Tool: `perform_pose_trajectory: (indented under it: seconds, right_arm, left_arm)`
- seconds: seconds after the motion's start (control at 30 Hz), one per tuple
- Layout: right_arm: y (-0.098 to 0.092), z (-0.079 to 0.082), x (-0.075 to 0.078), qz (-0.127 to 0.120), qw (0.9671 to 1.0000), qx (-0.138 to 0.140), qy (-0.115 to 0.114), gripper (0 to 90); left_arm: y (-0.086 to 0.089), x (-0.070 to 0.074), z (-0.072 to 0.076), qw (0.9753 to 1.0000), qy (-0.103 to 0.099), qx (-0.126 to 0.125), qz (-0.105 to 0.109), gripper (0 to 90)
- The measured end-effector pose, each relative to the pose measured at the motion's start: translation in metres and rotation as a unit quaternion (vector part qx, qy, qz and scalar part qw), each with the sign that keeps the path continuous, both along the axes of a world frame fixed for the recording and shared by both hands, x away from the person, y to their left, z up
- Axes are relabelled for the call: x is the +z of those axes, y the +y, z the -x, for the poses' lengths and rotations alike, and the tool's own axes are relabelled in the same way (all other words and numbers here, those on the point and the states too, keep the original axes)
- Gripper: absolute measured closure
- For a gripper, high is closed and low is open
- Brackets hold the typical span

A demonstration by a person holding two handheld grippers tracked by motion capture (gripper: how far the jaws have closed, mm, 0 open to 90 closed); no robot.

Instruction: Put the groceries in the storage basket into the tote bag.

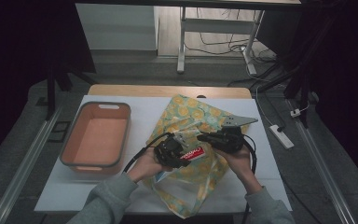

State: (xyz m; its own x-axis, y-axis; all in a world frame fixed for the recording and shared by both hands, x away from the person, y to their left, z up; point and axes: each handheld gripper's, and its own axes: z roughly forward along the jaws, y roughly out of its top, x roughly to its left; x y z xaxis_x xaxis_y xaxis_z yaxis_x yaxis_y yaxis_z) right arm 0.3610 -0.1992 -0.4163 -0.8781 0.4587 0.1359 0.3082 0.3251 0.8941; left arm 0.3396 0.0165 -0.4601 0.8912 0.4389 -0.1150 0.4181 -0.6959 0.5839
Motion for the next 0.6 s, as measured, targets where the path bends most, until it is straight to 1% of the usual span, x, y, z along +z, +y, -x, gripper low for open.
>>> perform_pose_trajectory:
  seconds: [0.1,0.17,0.27,0.33,0.4,0.53,0.6]
  right_arm:
    - [0.002,0.001,0.0,0.0,1.0,0.004,0.001,89.3]
    - [0.003,0.002,0.0,-0.001,1.0,0.006,0.001,89.3]
    - [0.004,0.003,0.001,-0.002,1.0,0.007,0.001,89.2]
    - [0.004,0.003,0.0,0.0,1.0,0.008,0.002,89.3]
    - [0.004,0.002,0.0,-0.001,1.0,0.006,0.003,89.3]
    - [0.002,0.001,-0.001,0.0,1.0,0.0,0.005,89.3]
    - [0.001,0.0,-0.002,0.004,0.9999,-0.009,0.007,89.3]
  left_arm:
    - [-0.006,-0.001,-0.005,1.0,-0.009,0.001,-0.001,74.7]
    - [-0.009,-0.002,-0.009,0.9998,-0.02,0.004,-0.003,74.6]
    - [-0.013,-0.006,-0.016,0.9994,-0.03,0.015,-0.001,74.6]
    - [-0.016,-0.01,-0.021,0.9989,-0.039,0.026,0.004,74.5]
    - [-0.018,-0.014,-0.024,0.9982,-0.046,0.036,0.011,74.5]
    - [-0.025,-0.022,-0.03,0.9969,-0.061,0.047,0.012,74.4]
    - [-0.028,-0.026,-0.033,0.9964,-0.065,0.053,0.012,74.4]
